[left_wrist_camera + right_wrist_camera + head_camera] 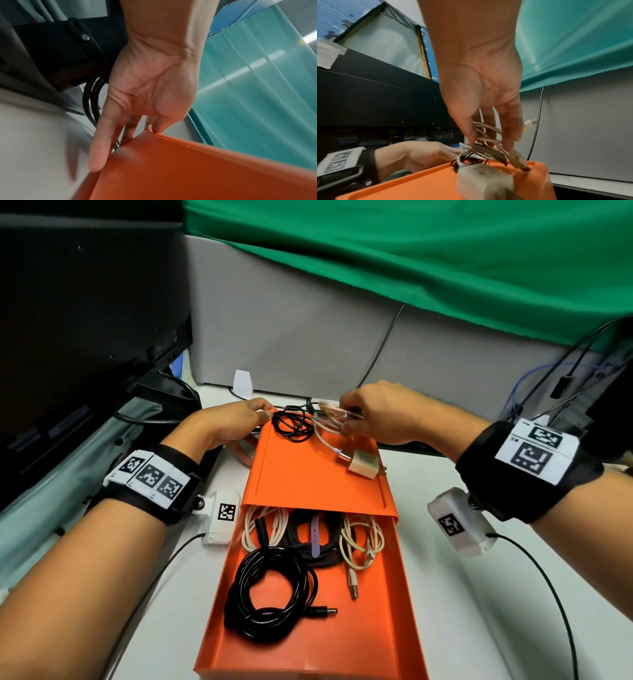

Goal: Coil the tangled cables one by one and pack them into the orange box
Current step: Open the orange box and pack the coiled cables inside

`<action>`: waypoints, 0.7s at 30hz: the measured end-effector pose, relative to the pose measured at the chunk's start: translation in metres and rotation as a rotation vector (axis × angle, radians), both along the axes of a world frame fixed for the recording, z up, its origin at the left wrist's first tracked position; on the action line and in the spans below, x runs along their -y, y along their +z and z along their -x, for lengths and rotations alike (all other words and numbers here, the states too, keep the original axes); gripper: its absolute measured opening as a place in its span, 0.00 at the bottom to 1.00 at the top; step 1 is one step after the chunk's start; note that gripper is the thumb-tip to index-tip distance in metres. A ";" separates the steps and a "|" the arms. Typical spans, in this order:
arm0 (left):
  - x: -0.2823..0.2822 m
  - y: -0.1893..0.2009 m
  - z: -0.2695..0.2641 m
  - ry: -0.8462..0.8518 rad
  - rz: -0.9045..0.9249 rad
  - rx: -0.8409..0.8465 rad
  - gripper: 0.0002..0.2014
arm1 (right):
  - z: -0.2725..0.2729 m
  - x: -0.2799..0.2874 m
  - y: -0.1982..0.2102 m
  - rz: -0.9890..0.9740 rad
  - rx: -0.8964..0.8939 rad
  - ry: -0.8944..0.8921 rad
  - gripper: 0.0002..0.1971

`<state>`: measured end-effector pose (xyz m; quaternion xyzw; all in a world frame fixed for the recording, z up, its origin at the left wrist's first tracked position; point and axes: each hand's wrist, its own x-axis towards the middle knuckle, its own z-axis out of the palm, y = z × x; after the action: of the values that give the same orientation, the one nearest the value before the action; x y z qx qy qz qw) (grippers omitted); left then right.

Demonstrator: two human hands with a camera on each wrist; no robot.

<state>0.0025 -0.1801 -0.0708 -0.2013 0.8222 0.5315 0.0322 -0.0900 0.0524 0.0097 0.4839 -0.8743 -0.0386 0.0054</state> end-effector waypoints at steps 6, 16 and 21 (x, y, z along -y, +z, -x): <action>0.000 -0.001 0.000 0.002 0.013 -0.007 0.12 | -0.001 -0.017 0.013 0.273 0.052 -0.011 0.06; -0.001 -0.001 0.000 0.000 0.013 -0.012 0.13 | 0.011 -0.024 0.005 0.194 0.072 0.019 0.08; 0.001 -0.002 0.001 0.003 0.010 -0.011 0.12 | 0.028 -0.025 0.005 0.210 0.138 -0.051 0.05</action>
<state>0.0011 -0.1812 -0.0730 -0.1998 0.8245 0.5287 0.0257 -0.1180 0.0774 0.0152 0.4596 -0.8839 0.0862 -0.0050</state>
